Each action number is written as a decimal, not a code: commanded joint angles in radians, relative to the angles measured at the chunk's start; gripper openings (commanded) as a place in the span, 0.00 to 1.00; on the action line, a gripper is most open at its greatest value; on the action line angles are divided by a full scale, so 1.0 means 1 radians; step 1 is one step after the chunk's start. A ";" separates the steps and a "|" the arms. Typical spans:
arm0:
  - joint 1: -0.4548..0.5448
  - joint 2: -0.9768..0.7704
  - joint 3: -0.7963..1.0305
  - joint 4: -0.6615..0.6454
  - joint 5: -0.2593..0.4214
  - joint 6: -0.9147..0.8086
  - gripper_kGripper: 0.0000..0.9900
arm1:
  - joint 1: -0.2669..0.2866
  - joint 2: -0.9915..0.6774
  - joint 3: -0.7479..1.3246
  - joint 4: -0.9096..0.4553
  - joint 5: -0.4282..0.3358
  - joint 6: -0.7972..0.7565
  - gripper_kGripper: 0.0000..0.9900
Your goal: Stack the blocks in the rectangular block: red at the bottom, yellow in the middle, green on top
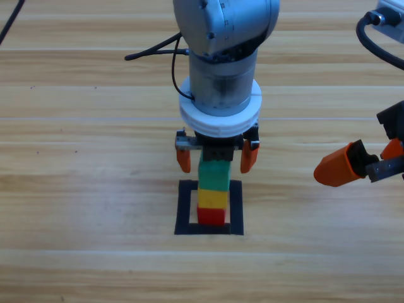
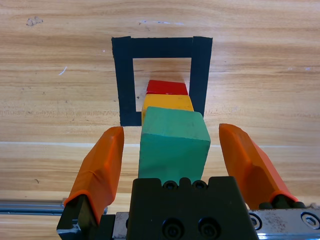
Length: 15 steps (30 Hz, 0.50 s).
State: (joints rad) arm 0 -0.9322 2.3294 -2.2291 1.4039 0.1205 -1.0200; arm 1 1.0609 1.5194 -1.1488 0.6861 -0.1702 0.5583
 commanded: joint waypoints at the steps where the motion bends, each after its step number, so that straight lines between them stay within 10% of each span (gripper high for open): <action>1: -0.025 -0.113 -0.023 0.001 0.042 0.001 0.84 | -0.032 0.054 0.012 0.001 0.001 -0.014 1.00; 15: -0.228 -0.596 0.442 -0.174 0.335 -0.019 0.90 | -0.030 0.047 0.009 0.000 0.001 -0.014 1.00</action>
State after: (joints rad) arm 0 -1.0860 1.8603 -2.0212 1.3573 0.4193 -1.0403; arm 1 1.0609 1.5211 -1.1488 0.6861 -0.1702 0.5579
